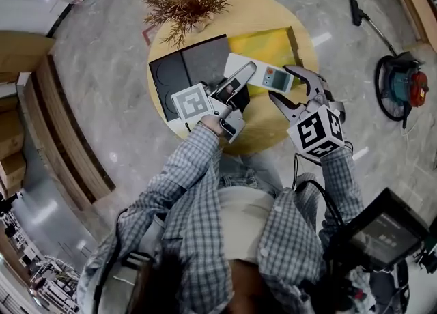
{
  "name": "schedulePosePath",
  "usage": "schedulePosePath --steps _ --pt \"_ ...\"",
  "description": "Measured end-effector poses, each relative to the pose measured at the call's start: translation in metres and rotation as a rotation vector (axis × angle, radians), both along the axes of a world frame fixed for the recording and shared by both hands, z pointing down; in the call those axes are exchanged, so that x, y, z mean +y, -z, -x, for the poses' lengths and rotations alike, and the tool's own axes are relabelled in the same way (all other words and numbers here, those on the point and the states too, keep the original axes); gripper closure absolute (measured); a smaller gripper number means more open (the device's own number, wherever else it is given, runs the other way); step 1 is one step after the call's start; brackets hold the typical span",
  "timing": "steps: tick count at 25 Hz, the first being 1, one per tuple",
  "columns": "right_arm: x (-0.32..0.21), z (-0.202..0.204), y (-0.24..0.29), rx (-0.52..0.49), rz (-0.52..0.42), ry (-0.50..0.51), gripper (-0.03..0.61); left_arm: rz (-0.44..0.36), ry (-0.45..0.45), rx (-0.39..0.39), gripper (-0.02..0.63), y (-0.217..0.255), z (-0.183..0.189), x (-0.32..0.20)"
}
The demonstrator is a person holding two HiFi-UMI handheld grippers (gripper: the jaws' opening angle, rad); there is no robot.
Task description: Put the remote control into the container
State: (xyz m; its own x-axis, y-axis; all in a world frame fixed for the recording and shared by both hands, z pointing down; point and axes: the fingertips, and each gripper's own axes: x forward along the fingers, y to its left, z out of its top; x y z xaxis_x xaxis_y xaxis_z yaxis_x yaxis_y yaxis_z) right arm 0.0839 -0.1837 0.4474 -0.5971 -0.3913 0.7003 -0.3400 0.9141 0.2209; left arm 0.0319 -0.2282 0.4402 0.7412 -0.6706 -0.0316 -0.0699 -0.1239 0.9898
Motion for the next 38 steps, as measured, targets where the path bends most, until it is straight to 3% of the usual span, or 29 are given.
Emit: schedulePosePath --steps 13,19,30,38 --pt "-0.003 0.007 -0.034 0.051 0.110 0.058 0.316 0.009 -0.035 -0.057 0.517 -0.020 0.003 -0.002" --pt "-0.005 0.009 -0.041 0.098 0.090 0.082 0.316 -0.006 -0.049 -0.082 0.517 -0.026 0.004 -0.003" --pt "-0.012 0.009 -0.053 0.100 0.096 0.046 0.316 0.035 -0.057 -0.011 0.517 -0.038 0.003 -0.011" --pt "-0.010 0.007 -0.061 0.093 0.106 0.035 0.316 0.062 -0.086 -0.076 0.511 -0.052 0.002 -0.011"
